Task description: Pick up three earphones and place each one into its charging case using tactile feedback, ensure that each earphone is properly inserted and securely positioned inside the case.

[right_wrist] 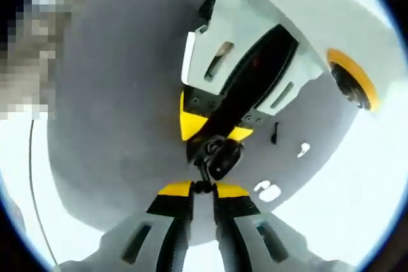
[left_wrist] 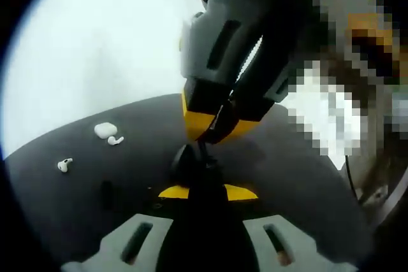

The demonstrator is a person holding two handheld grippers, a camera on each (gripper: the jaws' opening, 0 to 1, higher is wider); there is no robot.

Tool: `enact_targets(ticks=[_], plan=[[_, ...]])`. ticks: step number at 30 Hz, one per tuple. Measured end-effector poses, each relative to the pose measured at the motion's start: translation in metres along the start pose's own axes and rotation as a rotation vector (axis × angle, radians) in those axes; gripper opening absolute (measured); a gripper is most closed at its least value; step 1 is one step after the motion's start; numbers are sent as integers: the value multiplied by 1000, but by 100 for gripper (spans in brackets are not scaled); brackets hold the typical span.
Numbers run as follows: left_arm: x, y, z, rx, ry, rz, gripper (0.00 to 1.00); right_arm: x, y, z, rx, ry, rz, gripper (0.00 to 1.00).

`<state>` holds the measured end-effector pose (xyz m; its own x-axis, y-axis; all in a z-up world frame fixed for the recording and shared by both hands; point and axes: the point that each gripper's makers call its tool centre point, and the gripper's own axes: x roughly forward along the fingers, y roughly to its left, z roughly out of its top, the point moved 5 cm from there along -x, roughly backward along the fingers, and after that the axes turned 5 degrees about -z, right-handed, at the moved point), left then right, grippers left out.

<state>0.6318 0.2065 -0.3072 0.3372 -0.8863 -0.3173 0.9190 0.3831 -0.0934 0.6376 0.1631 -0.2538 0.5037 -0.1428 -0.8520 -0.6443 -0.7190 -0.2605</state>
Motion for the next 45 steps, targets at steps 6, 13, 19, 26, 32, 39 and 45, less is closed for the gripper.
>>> enact_targets(ticks=[6,13,19,26,32,39,45], plan=[[-1,1,0,-5,0,3,14,-4,0,6,-13,-10,-21,14],[-1,1,0,-6,-1,5,14,-5,1,11,-12,-22,-26,14],[-1,2,0,-7,-1,8,14,-2,0,13,-8,-27,-39,14],[-1,2,1,-7,-1,7,14,-2,-2,11,12,-36,-36,14],[0,2,0,13,4,9,14,-2,-6,6,50,-64,-14,14],[0,2,1,30,7,10,14,-2,-7,-1,109,-115,10,14],[0,2,1,36,9,12,14,-1,-8,-4,116,-124,6,14]])
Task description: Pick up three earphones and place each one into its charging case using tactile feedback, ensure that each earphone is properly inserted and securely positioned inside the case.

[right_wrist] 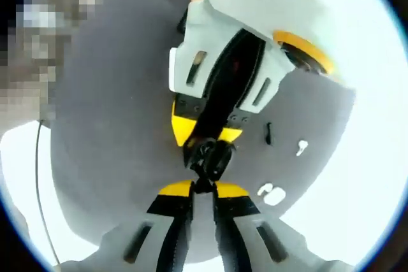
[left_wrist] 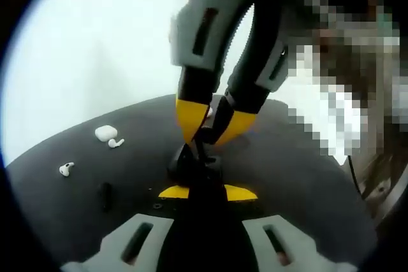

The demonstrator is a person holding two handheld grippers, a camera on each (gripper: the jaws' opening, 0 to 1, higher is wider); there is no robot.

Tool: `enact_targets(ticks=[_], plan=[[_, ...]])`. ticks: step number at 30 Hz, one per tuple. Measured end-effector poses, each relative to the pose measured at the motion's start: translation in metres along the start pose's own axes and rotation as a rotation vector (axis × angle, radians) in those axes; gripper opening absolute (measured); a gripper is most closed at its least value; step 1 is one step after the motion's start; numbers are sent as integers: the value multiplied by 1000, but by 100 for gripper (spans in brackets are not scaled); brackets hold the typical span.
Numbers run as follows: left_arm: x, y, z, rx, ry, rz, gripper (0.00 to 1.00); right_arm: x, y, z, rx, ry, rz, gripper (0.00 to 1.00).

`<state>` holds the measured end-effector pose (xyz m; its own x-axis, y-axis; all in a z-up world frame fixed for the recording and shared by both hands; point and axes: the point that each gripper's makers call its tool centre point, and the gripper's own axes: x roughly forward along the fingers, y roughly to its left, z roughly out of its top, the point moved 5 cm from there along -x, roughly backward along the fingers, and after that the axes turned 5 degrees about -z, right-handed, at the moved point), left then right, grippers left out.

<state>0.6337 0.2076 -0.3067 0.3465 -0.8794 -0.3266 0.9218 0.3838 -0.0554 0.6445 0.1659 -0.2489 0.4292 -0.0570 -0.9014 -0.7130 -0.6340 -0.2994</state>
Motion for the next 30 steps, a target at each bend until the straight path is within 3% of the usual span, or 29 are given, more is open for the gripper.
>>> enact_targets(ticks=[12,17,19,23,30], plan=[[-1,0,0,4,-1,2,14,1,1,1,0,12,5,14],[-1,0,0,2,-1,3,14,0,0,4,15,-17,-2,14],[-1,0,0,5,-1,3,14,-2,0,7,39,-48,0,14],[-1,0,0,6,-2,4,14,0,0,5,65,-40,-2,14],[-1,-1,0,6,-3,4,14,1,0,3,228,-71,20,14]])
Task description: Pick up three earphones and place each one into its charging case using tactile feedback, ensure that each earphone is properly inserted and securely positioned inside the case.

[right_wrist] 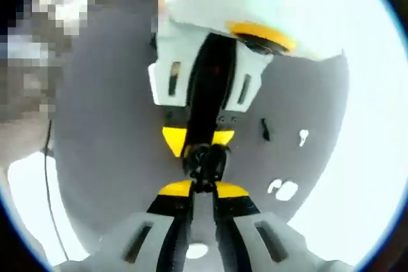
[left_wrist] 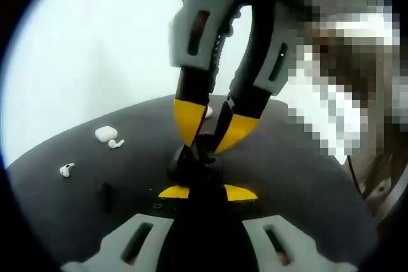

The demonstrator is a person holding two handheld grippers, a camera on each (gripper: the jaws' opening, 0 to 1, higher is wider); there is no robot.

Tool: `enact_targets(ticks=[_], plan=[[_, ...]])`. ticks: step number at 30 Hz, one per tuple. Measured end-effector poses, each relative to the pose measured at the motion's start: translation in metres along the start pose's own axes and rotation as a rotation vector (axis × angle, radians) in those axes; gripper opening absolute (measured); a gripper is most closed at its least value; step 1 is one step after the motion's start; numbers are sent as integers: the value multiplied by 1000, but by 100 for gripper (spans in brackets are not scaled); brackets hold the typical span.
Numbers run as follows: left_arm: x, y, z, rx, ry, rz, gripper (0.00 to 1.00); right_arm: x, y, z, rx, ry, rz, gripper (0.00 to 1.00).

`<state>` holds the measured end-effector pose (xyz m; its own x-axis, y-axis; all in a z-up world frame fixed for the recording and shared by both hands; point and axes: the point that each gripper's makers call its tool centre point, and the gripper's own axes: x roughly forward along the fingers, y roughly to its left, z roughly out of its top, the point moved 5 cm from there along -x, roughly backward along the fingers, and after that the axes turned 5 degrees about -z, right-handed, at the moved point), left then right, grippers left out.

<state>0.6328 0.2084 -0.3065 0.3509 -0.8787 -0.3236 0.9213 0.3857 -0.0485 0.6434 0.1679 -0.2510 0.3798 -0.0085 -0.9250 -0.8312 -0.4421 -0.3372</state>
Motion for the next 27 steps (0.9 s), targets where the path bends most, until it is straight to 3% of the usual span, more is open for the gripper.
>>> enact_targets(ticks=[4,27], plan=[[0,0,0,0,1,0,14,-1,1,-2,70,-26,13,14],[1,1,0,-5,4,4,14,-9,-5,-12,41,-79,-31,19]])
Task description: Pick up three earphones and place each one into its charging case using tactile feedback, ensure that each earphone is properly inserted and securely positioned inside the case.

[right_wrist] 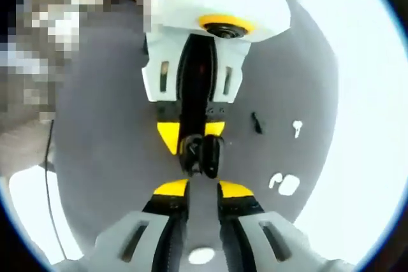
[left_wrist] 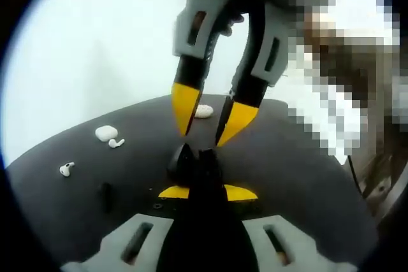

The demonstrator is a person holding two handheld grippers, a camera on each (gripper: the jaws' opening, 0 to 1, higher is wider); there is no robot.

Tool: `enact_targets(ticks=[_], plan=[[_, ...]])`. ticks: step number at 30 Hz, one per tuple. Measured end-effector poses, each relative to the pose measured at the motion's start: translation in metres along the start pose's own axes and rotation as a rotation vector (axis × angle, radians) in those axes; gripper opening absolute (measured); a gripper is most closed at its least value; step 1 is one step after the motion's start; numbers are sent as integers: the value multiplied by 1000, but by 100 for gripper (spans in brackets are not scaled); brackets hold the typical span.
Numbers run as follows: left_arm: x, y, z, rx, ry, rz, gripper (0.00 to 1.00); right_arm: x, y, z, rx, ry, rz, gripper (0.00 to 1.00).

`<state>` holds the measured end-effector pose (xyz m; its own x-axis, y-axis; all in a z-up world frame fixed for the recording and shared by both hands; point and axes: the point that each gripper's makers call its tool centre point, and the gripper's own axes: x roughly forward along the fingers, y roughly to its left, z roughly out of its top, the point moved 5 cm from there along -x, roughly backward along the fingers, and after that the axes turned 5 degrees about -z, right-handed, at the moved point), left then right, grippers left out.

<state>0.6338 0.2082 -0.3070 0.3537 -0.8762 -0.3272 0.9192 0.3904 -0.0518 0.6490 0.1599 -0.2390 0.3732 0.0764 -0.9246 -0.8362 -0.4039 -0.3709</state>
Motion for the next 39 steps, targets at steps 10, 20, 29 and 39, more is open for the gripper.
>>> enact_targets(ticks=[10,20,29,39], plan=[[1,-1,0,-2,0,2,14,-17,-3,-10,65,-137,-52,19],[1,-1,-1,-3,1,2,14,-8,5,-37,283,-400,-91,21],[1,-2,0,-1,0,1,13,30,18,-45,437,-694,-44,28],[2,-4,0,-5,-2,-3,14,35,16,-52,599,-1122,58,27]])
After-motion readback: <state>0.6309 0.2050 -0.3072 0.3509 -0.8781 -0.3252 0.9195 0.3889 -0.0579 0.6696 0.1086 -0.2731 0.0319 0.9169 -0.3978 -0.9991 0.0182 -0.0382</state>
